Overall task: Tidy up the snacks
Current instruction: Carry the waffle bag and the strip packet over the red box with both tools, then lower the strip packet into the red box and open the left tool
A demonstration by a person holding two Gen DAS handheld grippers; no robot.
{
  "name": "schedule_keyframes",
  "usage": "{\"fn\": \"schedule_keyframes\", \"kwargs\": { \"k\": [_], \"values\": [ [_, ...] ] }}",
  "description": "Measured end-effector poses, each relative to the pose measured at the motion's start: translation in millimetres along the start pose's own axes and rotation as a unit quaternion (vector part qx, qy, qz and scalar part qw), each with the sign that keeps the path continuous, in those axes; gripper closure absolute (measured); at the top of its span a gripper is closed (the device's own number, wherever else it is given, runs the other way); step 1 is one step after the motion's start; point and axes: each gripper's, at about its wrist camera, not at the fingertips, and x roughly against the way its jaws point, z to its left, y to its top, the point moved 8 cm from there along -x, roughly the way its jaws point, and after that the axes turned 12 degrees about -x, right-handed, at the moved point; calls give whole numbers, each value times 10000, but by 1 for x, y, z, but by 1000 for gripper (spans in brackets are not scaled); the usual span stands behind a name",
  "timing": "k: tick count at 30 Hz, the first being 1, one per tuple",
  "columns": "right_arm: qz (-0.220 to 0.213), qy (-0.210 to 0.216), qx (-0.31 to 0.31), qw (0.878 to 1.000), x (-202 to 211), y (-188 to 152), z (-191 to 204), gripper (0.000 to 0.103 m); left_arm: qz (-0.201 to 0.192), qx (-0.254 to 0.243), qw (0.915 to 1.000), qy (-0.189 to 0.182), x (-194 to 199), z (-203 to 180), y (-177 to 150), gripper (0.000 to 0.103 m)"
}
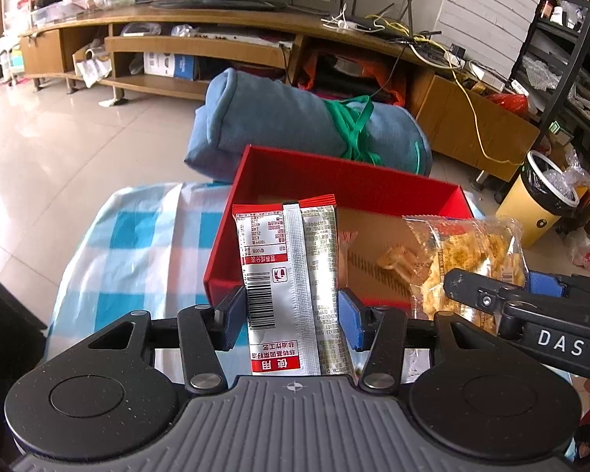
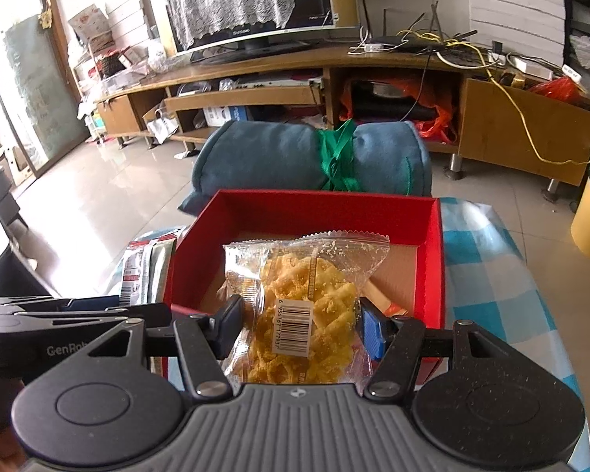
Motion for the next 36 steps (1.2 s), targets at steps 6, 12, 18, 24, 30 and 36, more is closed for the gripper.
{"fn": "schedule_keyframes", "kwargs": {
  "k": [6, 12, 18, 24, 30, 36],
  "values": [
    [-96, -22, -110, 9999, -6, 13, -5, 47, -54, -15, 10000, 21, -7, -1, 15, 45],
    [-149, -53, -209, 9997, -14, 24, -10, 47, -142, -10, 9999, 56, -15, -2, 32, 45],
    [-168, -114, -309, 9993, -23, 33, -15, 47, -181, -89, 9997, 121, -25, -5, 45, 45],
    [-177, -182, -402, 9989, -32, 41, -22, 47, -149, -147, 9996, 179, -34, -7, 50, 45],
    [-112, -244, -397, 9988, -43, 43, -24, 47, -111, -180, 9993, 292, -45, -5, 54, 45],
    [-36, -318, -399, 9987, -54, 43, -27, 47, -13, -230, 9991, 343, -56, -6, 54, 45]
  ]
}}
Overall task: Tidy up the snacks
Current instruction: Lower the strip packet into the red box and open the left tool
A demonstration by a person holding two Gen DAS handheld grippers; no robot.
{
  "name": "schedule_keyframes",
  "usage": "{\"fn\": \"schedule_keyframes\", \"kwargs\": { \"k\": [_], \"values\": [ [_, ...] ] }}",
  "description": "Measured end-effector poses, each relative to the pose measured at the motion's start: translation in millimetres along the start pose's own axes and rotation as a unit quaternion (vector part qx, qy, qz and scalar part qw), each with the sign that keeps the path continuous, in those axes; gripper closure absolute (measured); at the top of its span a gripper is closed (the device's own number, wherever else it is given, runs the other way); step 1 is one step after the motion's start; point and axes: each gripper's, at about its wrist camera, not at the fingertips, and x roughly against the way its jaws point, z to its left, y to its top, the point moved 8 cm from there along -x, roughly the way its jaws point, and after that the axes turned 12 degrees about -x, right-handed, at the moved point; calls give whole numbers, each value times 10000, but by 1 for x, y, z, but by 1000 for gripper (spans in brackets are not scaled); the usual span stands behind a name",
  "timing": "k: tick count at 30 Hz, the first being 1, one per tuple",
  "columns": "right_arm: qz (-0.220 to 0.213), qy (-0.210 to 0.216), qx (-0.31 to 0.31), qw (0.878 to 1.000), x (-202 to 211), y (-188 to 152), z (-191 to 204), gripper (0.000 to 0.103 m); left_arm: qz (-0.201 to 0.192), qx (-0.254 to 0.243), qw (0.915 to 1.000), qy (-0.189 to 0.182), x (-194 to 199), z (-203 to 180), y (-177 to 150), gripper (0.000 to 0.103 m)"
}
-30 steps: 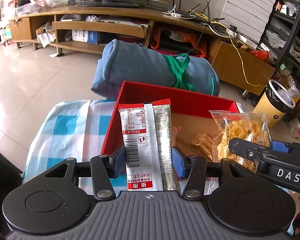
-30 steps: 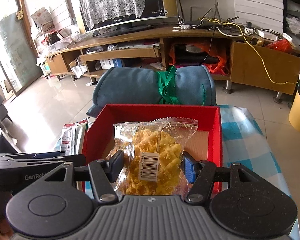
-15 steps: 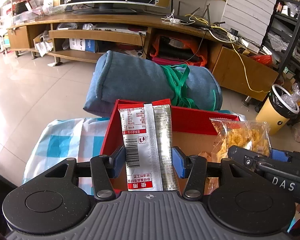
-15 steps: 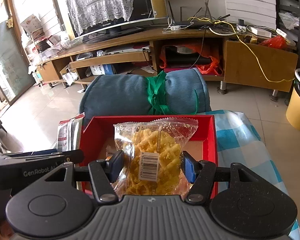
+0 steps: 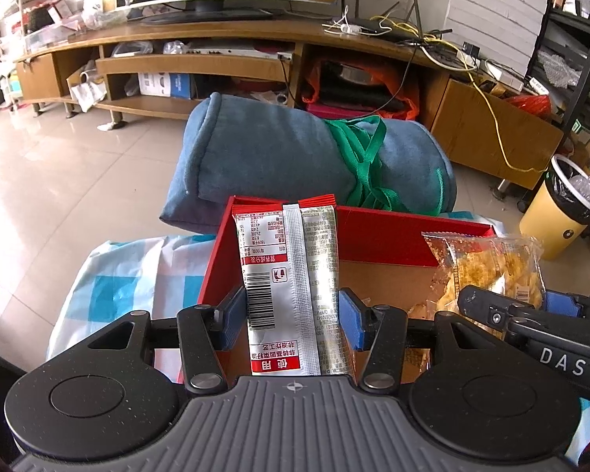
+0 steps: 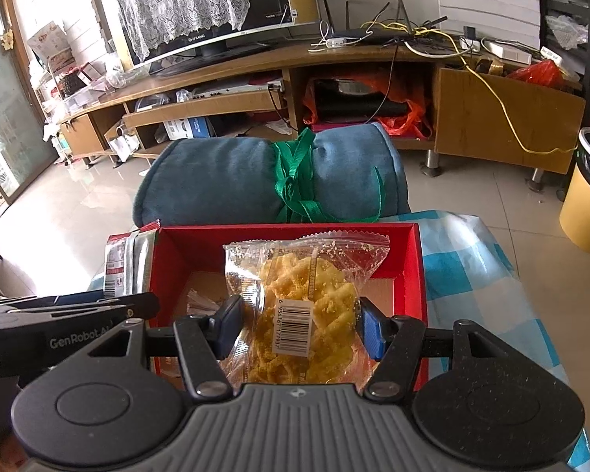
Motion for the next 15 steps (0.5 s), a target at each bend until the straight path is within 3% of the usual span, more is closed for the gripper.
{"fn": "schedule_keyframes", "kwargs": {
  "k": [10, 15],
  "values": [
    [163, -152, -15, 9998, -24, -2, -7, 47, 180, -49, 9998, 68, -20, -2, -3, 45],
    [272, -192, 10, 9994, -36, -4, -6, 47, 204, -88, 9997, 48, -26, -5, -2, 51]
  ]
}}
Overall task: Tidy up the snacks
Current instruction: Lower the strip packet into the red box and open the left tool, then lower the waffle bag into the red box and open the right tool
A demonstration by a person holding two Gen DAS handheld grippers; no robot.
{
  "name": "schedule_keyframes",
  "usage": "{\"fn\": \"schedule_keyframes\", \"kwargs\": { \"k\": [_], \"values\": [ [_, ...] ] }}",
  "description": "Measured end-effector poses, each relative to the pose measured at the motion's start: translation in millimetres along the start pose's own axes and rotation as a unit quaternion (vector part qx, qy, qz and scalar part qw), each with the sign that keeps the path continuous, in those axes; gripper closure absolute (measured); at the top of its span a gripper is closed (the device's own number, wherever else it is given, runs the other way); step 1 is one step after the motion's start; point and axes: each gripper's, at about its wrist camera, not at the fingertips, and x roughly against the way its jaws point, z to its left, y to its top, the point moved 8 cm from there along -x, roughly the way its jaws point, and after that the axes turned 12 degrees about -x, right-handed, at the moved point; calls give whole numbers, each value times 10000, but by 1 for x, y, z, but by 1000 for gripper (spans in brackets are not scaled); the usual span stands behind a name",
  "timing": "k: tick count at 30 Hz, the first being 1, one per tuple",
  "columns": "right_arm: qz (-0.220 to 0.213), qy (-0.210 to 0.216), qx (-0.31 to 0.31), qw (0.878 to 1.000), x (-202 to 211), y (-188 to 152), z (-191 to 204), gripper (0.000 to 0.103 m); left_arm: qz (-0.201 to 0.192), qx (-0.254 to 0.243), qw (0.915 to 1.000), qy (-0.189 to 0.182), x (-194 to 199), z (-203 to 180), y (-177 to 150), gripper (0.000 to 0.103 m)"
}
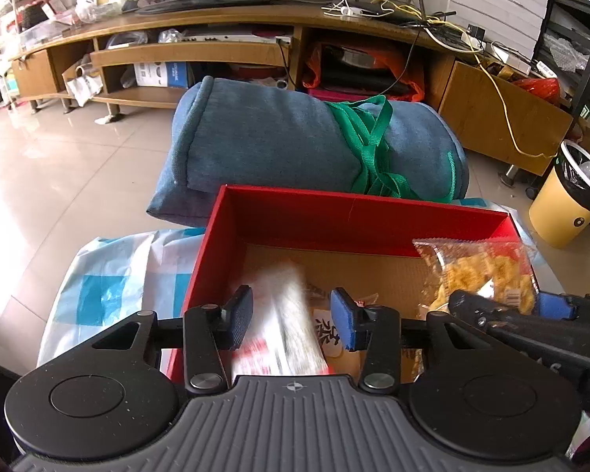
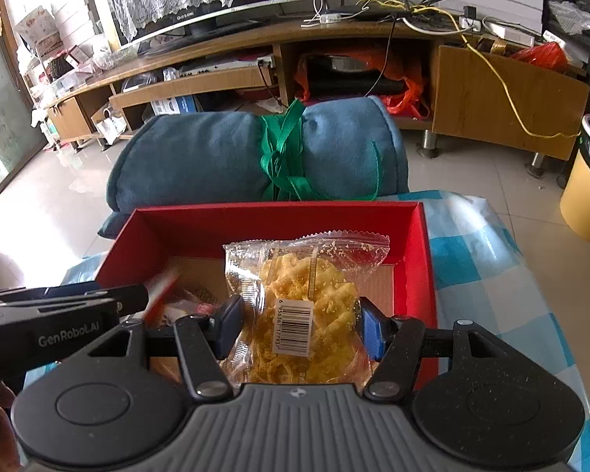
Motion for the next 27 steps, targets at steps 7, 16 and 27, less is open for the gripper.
{"fn": "schedule_keyframes", "kwargs": {
  "k": [7, 16, 27],
  "values": [
    [266, -41, 56, 9996, -19, -8, 0, 47, 150, -67, 9999, 11, -10, -4, -6, 50],
    [367, -126, 45, 9992, -26, -12, -4, 45, 164, -149, 9998, -6, -9, -7, -7, 40],
    [167, -116, -22, 9998, -12, -3, -6, 44, 79, -214, 9997, -12, -1, -10, -7, 33]
  ]
}}
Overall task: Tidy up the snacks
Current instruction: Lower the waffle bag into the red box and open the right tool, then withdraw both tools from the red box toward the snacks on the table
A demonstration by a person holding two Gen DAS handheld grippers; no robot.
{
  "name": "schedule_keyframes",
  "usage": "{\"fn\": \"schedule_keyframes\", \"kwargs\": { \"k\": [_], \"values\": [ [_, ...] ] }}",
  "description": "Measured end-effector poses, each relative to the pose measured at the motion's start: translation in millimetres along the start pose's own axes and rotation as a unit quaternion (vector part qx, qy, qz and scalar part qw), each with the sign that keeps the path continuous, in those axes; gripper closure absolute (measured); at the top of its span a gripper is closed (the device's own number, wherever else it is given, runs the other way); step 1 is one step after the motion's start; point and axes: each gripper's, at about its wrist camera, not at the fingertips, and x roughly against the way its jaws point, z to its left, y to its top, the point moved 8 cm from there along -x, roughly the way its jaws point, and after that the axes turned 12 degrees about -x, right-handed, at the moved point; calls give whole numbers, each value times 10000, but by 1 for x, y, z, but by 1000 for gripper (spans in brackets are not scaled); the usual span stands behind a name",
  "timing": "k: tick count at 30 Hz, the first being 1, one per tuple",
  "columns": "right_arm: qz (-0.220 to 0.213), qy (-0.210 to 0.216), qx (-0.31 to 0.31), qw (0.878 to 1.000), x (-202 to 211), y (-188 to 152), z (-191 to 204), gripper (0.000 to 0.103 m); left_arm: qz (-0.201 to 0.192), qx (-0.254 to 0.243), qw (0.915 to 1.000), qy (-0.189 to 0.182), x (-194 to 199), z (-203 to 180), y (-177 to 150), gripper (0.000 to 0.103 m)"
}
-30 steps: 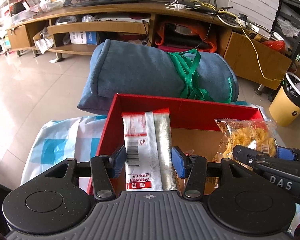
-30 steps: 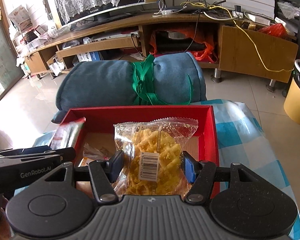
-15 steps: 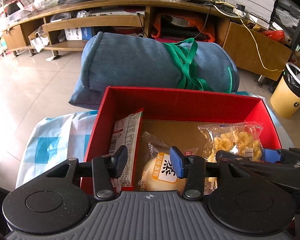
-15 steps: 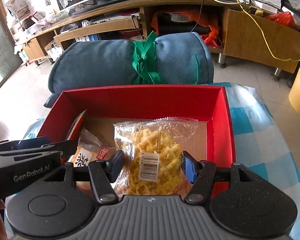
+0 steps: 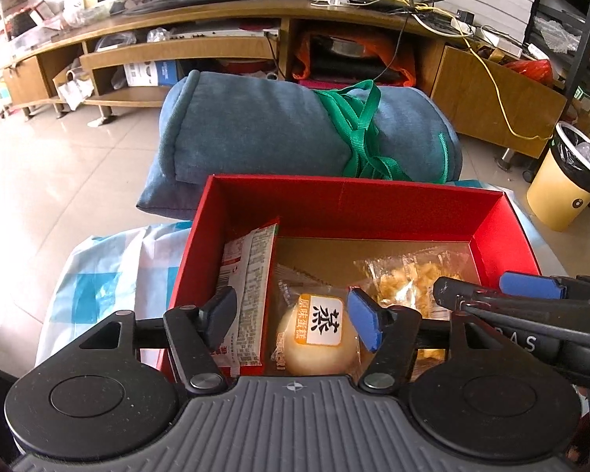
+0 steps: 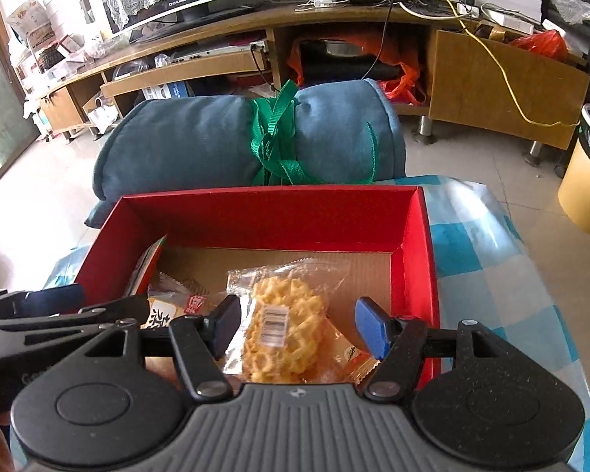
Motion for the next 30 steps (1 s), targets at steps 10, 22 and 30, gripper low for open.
{"fn": "schedule_keyframes", "kwargs": {
  "k": [10, 22, 30],
  "values": [
    [-96, 31, -18, 9999, 17, -1, 0, 43, -135, -50, 9999, -89, 15, -2, -1, 31],
    [-93, -4, 18, 10000, 45, -20, -7, 43, -221, -213, 9990, -310, 36, -14, -16, 29],
    [-23, -87, -46, 9999, 62, -40, -23, 43, -157, -386, 9977, -531, 48, -27, -38, 28]
  ]
}}
